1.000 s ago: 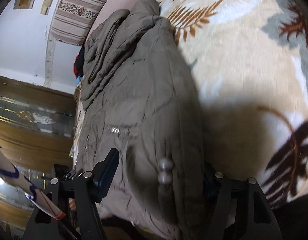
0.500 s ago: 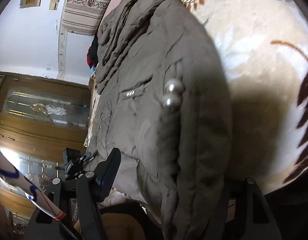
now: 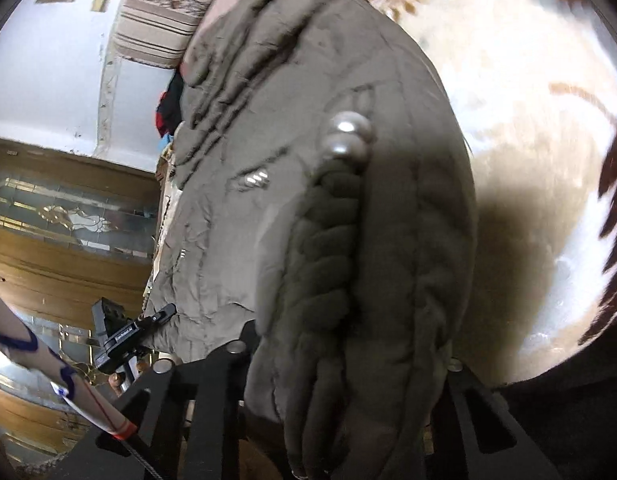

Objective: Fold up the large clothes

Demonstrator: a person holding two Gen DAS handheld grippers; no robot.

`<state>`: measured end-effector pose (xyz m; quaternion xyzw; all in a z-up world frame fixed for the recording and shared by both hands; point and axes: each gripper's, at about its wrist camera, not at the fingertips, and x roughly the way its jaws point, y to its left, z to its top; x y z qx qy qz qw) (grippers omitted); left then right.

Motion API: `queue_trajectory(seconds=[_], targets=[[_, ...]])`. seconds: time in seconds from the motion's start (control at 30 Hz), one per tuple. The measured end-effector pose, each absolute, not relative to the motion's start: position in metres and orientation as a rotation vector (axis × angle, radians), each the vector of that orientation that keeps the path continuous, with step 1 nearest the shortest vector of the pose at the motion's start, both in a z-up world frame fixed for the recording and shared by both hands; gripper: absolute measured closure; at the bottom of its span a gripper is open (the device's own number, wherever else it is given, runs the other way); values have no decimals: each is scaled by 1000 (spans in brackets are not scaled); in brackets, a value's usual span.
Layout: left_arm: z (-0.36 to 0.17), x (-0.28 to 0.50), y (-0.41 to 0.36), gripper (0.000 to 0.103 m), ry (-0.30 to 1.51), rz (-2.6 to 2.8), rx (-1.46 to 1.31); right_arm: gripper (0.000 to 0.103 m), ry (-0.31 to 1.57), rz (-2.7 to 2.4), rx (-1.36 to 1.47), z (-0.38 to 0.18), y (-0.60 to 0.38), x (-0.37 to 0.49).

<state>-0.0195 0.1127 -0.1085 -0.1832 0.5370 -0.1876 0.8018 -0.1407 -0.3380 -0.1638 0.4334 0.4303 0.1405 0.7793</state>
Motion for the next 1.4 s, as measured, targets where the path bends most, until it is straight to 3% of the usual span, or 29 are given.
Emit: queue_trajectory(seconds=[0.27,0.6,1.4], targets=[[-63,-50,110,83,1080,-487,-387,83,787,345,919,-110,-357,-167],[-56,-24,101,84,1104,-415,-331,83,855,312,885,-110,-361,-157],[53,144,55,83,922,-376,-249,84,778,225,594,33,-376,-1]])
